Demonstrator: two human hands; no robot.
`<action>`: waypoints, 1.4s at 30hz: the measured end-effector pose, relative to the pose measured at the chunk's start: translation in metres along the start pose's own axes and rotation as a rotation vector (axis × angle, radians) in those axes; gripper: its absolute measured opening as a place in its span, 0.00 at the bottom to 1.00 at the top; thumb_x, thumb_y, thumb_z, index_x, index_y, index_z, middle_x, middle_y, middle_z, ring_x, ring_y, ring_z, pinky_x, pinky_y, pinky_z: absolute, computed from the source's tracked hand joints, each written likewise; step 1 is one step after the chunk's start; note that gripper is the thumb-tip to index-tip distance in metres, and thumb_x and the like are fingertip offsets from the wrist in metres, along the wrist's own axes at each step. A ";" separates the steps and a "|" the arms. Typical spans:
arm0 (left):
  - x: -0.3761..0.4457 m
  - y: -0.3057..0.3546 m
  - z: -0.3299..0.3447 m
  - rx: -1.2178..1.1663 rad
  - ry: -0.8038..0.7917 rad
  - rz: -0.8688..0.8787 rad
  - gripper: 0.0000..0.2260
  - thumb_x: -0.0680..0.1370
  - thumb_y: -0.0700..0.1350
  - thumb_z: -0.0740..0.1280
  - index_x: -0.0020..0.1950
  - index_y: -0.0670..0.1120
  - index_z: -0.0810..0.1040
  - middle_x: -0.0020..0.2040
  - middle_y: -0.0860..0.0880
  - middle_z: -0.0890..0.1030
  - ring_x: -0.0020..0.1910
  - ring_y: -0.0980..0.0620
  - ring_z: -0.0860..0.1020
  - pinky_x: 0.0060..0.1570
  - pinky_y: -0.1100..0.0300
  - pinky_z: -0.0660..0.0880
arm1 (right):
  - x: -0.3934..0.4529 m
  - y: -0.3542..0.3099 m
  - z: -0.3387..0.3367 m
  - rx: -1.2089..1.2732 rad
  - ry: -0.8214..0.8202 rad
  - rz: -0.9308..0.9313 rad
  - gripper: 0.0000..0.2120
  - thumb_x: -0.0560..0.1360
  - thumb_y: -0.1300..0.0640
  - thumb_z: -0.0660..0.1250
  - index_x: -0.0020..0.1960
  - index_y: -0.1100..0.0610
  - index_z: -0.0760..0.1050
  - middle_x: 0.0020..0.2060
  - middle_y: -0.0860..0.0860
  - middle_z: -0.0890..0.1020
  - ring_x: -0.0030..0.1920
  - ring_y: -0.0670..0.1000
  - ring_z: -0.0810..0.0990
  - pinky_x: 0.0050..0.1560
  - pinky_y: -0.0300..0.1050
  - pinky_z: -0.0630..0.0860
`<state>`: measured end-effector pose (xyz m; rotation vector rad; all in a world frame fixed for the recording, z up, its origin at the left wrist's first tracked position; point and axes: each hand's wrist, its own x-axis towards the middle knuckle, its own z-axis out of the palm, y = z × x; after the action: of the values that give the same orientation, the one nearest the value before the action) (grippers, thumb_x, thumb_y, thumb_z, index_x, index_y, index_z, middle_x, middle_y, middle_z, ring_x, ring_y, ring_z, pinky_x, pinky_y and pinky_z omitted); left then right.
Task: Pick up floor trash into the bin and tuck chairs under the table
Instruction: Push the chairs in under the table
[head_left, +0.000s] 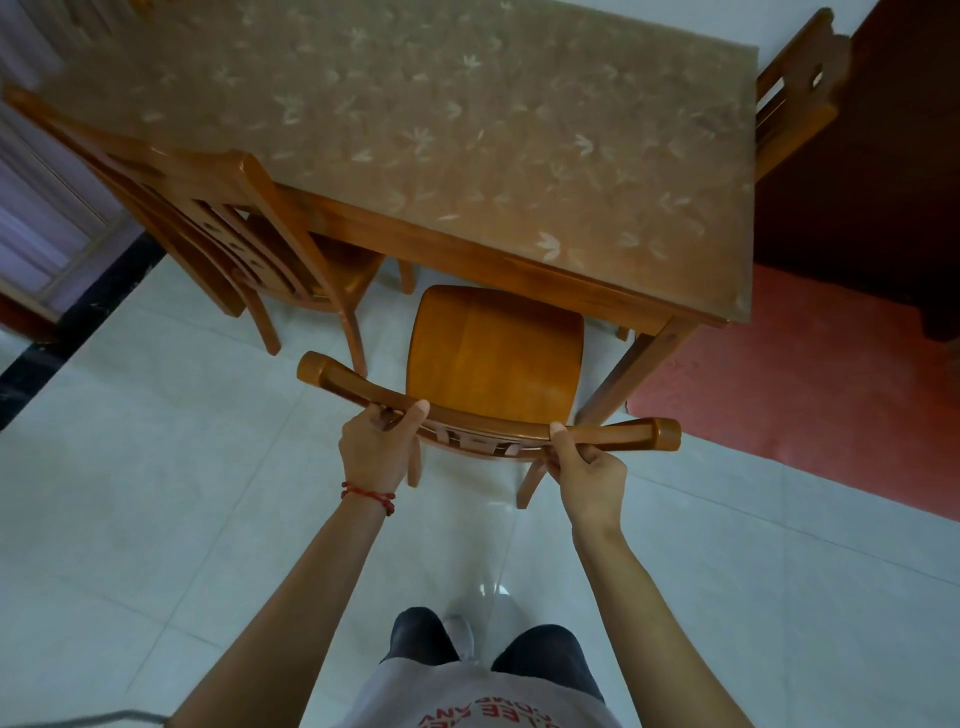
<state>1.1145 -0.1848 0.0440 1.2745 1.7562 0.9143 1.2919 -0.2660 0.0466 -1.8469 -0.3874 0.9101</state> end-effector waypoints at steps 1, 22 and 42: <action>0.004 0.001 0.001 -0.001 -0.001 0.002 0.18 0.71 0.54 0.69 0.36 0.38 0.77 0.28 0.51 0.77 0.31 0.59 0.74 0.32 0.66 0.65 | 0.002 -0.001 0.002 0.001 0.003 -0.004 0.11 0.73 0.49 0.67 0.37 0.55 0.78 0.34 0.52 0.83 0.39 0.53 0.83 0.45 0.44 0.79; 0.110 0.045 0.044 -0.091 -0.056 -0.059 0.13 0.70 0.53 0.71 0.38 0.43 0.78 0.34 0.50 0.80 0.38 0.52 0.79 0.45 0.57 0.73 | 0.091 -0.059 0.048 0.001 0.026 -0.005 0.17 0.72 0.48 0.68 0.31 0.59 0.76 0.30 0.58 0.81 0.38 0.59 0.82 0.45 0.51 0.79; 0.229 0.079 0.056 -0.142 -0.208 0.017 0.09 0.70 0.48 0.72 0.39 0.43 0.79 0.36 0.53 0.80 0.36 0.63 0.77 0.34 0.75 0.70 | 0.145 -0.115 0.125 0.060 0.165 0.064 0.15 0.71 0.49 0.69 0.27 0.52 0.77 0.28 0.49 0.83 0.35 0.52 0.83 0.49 0.59 0.80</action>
<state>1.1501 0.0611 0.0496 1.2464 1.4951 0.8665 1.3120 -0.0439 0.0610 -1.8719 -0.1981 0.7966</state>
